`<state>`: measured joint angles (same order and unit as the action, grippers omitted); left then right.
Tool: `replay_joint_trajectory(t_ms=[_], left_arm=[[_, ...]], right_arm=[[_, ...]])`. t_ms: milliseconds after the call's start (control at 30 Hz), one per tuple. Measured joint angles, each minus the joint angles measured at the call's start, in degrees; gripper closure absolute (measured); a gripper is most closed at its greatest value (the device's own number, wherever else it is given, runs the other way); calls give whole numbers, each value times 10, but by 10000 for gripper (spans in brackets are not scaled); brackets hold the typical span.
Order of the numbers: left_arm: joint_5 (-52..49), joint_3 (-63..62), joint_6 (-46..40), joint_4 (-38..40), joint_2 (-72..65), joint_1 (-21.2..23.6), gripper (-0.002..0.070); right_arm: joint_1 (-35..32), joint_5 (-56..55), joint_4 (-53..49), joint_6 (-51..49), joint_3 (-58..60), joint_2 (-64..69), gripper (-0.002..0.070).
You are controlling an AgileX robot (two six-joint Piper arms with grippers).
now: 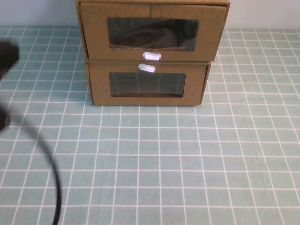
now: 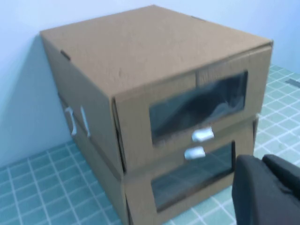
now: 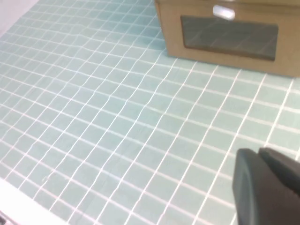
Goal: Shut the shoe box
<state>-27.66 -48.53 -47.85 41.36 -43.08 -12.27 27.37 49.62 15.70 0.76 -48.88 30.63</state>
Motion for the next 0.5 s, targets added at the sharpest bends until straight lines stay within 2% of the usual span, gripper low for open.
replay_joint_trajectory(t_ms=[200, 500], left_arm=[[55, 169, -1, 2, 199, 0, 680], [98, 348, -1, 6, 411, 0, 680]], right_arm=[[0, -19, 1, -11, 94, -135, 687], [0, -212, 5, -11, 237, -205, 687]])
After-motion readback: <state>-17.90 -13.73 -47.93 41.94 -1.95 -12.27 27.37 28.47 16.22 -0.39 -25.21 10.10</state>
